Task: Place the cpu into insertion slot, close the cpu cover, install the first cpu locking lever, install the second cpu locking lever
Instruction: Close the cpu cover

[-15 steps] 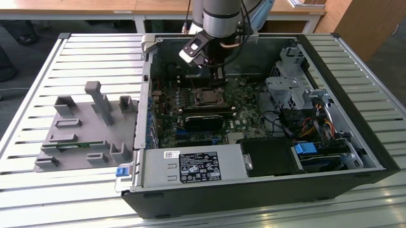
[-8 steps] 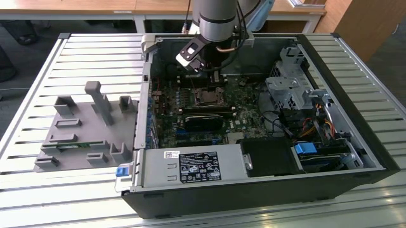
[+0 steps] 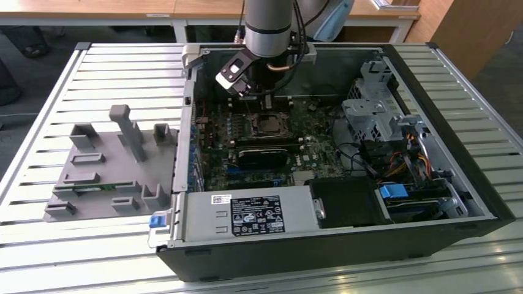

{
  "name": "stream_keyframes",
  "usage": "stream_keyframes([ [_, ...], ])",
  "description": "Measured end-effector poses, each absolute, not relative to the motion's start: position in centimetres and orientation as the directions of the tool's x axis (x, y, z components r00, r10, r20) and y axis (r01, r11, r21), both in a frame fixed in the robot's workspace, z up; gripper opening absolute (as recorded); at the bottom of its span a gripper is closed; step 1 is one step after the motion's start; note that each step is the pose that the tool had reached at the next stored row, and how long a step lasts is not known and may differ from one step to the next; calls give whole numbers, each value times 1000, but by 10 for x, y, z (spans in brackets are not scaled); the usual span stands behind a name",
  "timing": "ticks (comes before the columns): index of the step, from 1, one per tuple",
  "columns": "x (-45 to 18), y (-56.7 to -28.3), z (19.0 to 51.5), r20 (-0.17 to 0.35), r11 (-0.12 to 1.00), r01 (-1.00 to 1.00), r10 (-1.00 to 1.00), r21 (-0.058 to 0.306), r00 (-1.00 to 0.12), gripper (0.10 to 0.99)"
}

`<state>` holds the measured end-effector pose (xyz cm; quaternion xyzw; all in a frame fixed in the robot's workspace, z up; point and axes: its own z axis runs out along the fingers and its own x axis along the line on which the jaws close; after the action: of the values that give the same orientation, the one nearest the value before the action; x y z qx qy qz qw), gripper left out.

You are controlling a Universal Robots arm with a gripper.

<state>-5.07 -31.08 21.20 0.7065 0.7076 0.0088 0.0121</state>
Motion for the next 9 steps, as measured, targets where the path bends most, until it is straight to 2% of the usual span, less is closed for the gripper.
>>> stream_keyframes([
  [9, -53, -311, 203, -5, 2, 1000, 1000, 29, -2, 106],
])
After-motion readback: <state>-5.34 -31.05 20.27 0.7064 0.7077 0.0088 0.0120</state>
